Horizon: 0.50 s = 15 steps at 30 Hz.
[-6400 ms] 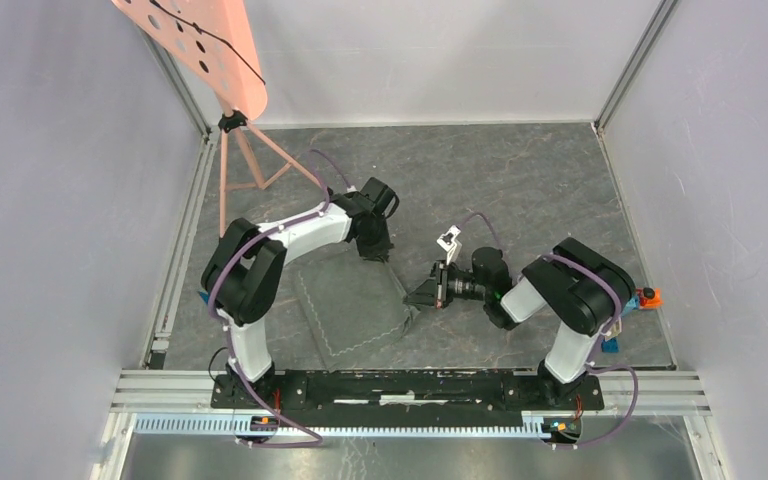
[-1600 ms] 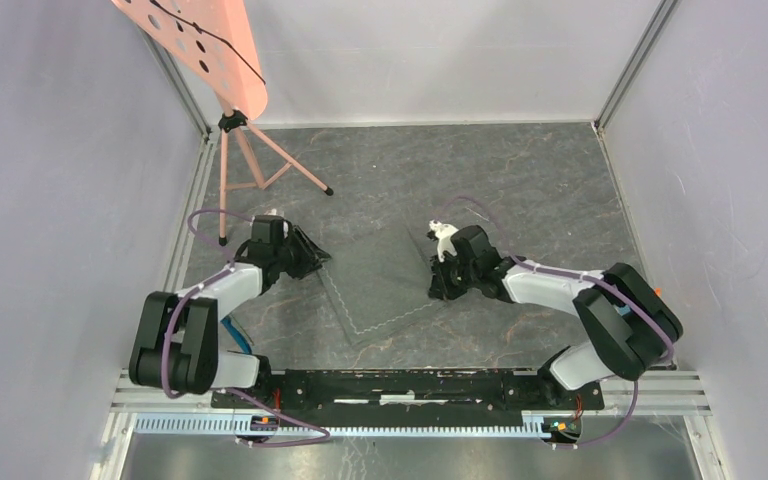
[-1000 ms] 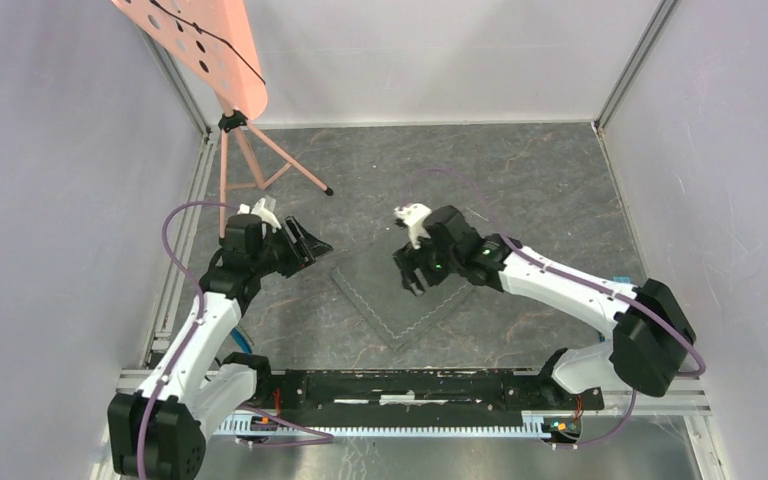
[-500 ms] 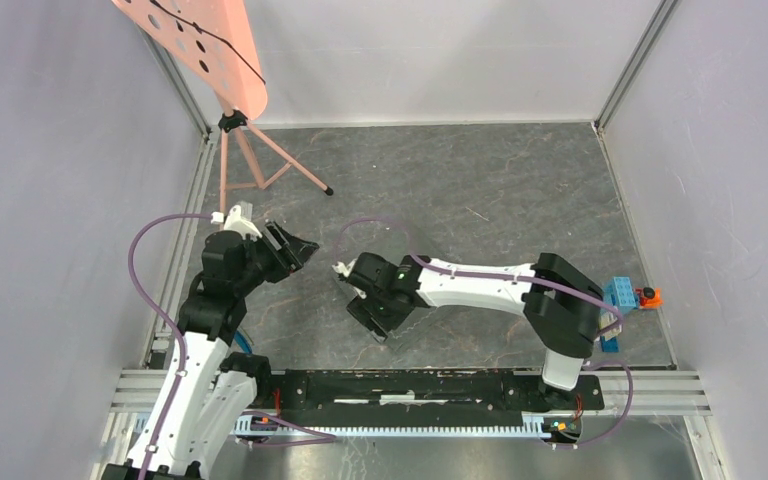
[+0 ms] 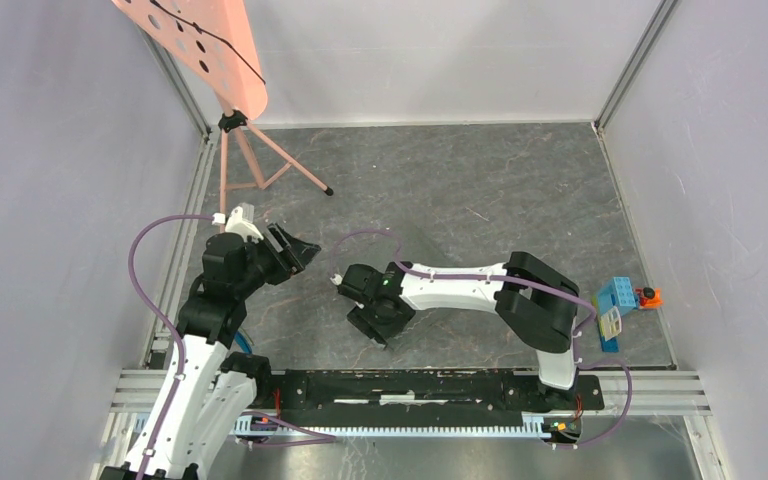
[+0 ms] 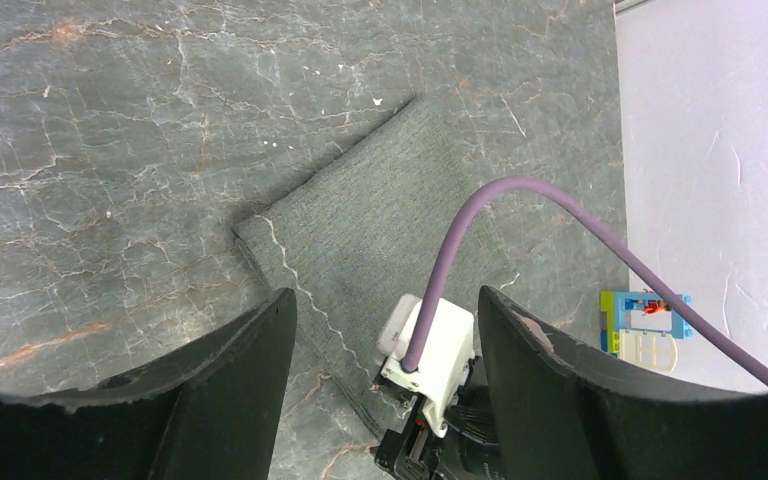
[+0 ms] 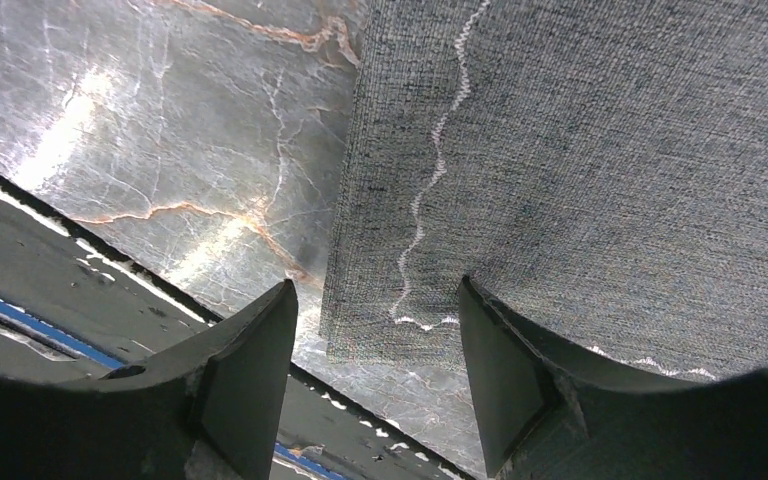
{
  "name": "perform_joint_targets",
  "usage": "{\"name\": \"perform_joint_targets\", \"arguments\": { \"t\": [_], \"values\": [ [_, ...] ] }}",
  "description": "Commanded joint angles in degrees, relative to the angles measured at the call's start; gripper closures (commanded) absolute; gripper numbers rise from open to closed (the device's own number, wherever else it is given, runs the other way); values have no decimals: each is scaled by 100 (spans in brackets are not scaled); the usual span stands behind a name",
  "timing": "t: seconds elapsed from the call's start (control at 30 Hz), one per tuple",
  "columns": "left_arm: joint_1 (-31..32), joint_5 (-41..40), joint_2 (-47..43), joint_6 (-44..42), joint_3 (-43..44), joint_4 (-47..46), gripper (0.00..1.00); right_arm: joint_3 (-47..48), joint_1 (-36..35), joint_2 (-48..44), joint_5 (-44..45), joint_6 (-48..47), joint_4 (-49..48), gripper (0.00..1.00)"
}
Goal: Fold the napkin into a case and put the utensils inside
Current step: Pick up the lower triangle-folded napkin from the center of the board.
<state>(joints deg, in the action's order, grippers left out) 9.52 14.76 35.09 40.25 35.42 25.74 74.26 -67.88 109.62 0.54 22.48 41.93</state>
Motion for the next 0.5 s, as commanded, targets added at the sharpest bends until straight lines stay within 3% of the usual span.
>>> {"name": "perform_joint_targets", "arguments": {
  "t": [0.0,0.1,0.23,0.47],
  "values": [
    [56,-140,-43,-314,121,-38,26,116,-15,120,136,42,-25,34],
    [67,-163,-18,-329,122,-35,26,47,-15,198,224,41,-37,38],
    [68,-197,-2,-343,116,-26,26,-104,-33,260,551,120,-105,60],
    [68,-185,89,-247,49,-26,25,-409,-62,57,1045,203,-453,90]
  ]
}}
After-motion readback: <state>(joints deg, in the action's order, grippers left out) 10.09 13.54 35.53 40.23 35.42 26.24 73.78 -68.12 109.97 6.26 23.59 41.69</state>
